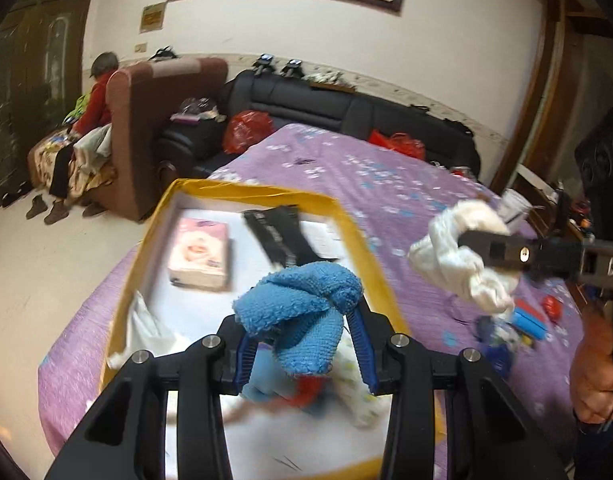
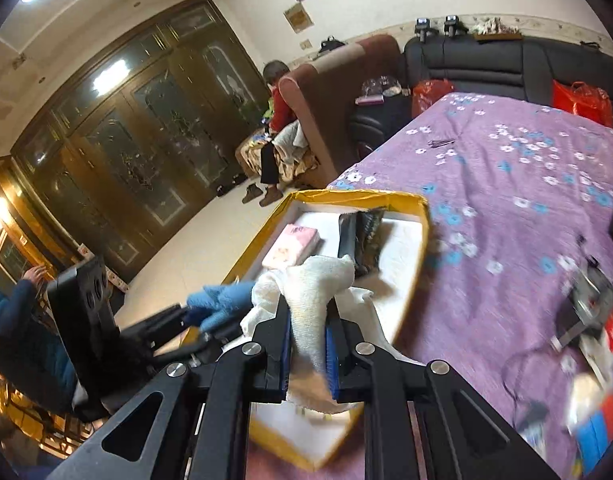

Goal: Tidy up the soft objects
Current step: 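Carry blue sock and white towel into the tray and release both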

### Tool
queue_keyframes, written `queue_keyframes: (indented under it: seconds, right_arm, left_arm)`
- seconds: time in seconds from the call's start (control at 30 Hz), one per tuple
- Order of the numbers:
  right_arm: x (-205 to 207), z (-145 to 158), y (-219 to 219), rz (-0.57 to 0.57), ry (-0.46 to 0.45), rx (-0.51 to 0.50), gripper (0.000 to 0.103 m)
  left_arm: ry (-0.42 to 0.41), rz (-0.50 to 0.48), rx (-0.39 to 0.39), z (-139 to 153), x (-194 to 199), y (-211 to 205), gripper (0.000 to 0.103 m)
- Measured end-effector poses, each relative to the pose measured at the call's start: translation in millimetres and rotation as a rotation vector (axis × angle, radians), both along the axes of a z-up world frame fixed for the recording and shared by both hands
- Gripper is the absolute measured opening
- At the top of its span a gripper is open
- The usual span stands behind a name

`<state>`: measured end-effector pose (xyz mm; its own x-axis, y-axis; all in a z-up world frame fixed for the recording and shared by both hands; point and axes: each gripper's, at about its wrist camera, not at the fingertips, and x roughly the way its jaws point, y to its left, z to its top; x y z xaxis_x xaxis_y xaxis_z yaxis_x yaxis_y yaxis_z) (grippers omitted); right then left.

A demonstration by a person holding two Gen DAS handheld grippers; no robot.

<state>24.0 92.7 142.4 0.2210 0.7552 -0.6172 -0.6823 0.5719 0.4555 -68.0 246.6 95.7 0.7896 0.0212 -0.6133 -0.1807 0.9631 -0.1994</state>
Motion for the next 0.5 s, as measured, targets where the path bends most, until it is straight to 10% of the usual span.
queue_keyframes:
  seconds: [0.5]
  right_arm:
    - [70.7,-47.7,134.6,0.052,0.044,-0.226,0.016]
  left_arm:
    - [0.203,0.154,-0.042,-43.7,47.4,41.0,0.041]
